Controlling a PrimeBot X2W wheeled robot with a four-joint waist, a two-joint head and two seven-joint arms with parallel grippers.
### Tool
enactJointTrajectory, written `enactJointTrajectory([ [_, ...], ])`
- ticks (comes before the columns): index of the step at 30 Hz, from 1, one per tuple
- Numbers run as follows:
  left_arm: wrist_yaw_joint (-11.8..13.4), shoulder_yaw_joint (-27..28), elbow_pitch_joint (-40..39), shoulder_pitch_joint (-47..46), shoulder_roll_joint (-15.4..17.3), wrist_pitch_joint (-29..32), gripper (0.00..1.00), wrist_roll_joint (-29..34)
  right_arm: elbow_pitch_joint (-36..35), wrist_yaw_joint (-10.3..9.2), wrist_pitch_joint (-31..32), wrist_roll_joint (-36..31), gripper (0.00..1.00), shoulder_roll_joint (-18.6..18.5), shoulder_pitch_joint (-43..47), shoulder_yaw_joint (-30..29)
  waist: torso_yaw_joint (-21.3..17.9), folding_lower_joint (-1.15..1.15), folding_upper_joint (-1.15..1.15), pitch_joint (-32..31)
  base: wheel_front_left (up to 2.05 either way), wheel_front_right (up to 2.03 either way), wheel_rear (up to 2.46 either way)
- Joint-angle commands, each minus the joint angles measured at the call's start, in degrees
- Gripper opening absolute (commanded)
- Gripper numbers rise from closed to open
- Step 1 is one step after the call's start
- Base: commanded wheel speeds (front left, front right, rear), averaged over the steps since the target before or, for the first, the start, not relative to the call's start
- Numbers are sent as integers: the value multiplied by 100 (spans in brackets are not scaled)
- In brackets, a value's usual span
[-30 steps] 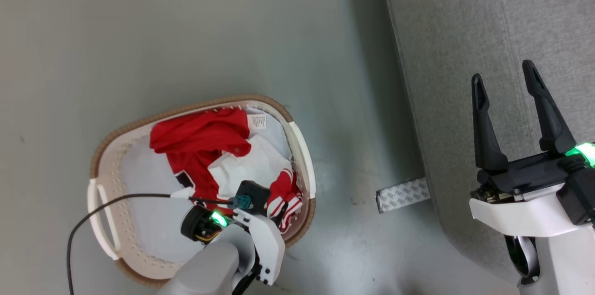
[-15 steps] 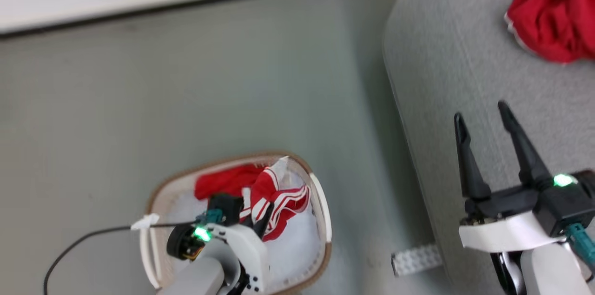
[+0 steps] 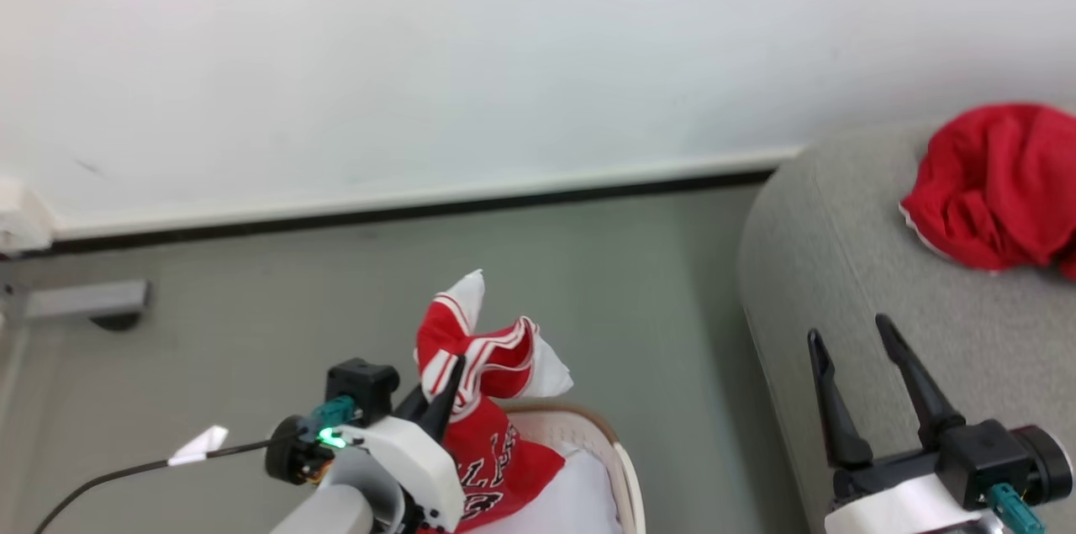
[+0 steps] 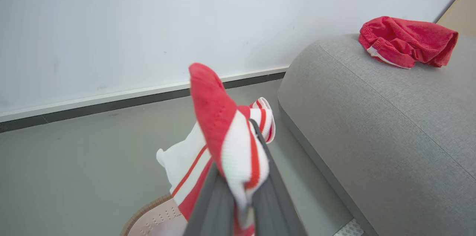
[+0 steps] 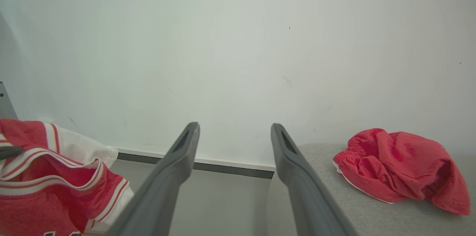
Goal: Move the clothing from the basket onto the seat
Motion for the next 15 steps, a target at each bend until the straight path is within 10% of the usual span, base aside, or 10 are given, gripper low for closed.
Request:
enactJointTrajectory([
  [1, 67, 39, -155, 123, 93, 40, 0, -43, 33, -15, 3, 51, 100, -9, 111, 12, 229, 2, 0, -422, 0, 0, 0],
  [15, 830, 439, -2511, -52, 957, 607, 0, 115, 175, -15, 3, 147, 100, -7, 354, 369, 303, 2, 0, -910, 0, 0, 0],
])
